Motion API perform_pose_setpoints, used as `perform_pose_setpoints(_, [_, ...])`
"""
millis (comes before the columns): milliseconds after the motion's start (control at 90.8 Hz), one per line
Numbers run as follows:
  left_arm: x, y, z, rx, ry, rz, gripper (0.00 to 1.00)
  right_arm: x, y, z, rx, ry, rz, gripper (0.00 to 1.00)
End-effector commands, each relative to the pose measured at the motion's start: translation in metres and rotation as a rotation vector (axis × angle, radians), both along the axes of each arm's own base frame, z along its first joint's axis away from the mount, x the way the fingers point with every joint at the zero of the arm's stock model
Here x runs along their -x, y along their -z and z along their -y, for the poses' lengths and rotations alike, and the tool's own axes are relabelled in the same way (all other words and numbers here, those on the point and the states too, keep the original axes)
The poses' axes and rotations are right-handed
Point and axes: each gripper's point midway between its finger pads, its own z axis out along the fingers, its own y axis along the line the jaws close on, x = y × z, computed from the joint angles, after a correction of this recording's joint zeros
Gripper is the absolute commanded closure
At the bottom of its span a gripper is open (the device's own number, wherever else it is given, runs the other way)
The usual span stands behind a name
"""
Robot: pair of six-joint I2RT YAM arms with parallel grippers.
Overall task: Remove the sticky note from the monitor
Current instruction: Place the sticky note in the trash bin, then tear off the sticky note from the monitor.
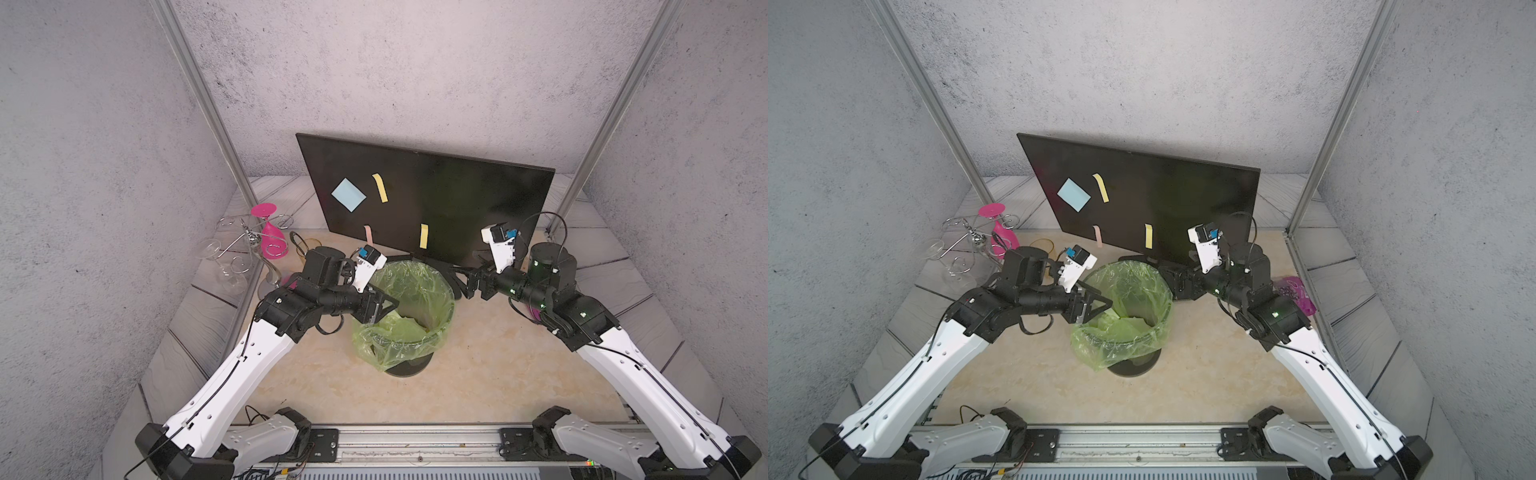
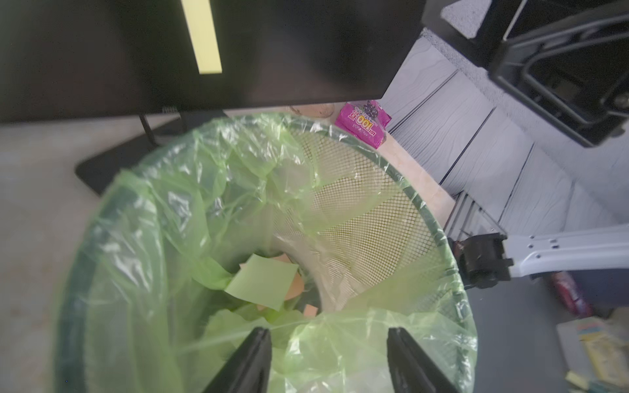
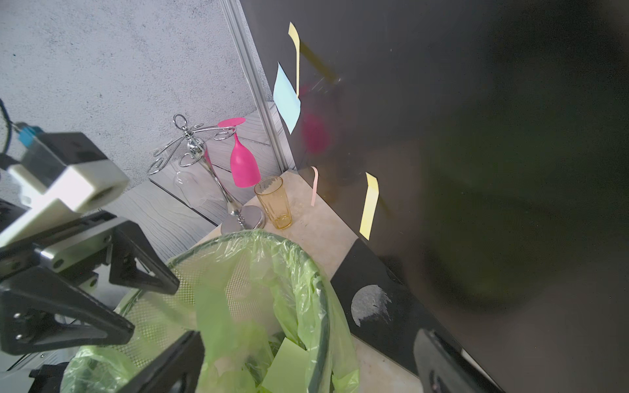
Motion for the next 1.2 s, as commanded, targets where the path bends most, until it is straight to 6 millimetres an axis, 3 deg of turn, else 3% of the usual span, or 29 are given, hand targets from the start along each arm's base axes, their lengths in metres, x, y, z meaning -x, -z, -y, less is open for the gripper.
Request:
perform_pose_setpoints(0, [-0.015,-0.029,0.0,0.026,-0.018,0.086,0.33,0.003,-0.016,0.004,-0.023,0.013,0.022,0.01])
perform_pose_setpoints(132, [-0.05,-0.048,-0.012,0.068,-0.103,0.079,0.25,0.003,-0.015,0.006,-0.024,0.021,0.02,0.01])
perform_pose_setpoints(341, [-0.114,-0.079,-0.024,0.213,-0.224,0.064,0.24,0.002,-0.012,0.01,-0.022,0.049,0.019,0.01])
perform_pose_setpoints(639, [-0.188,-0.095,-0.025,0.359,-0.355,0.068,0.22,0.002,-0.008,0.011,-0.027,0.056,0.018,0.01])
perform_pose_setpoints(914, [-0.22,-0.094,-0.015,0.433,-0.371,0.048,0.23,-0.001,-0.006,0.011,-0.02,0.062,0.023,0.01])
perform_pose_setpoints(1189, [-0.236,-0.099,-0.012,0.488,-0.387,0.055,0.37,-0.004,-0.002,0.01,-0.017,0.062,0.018,0.01])
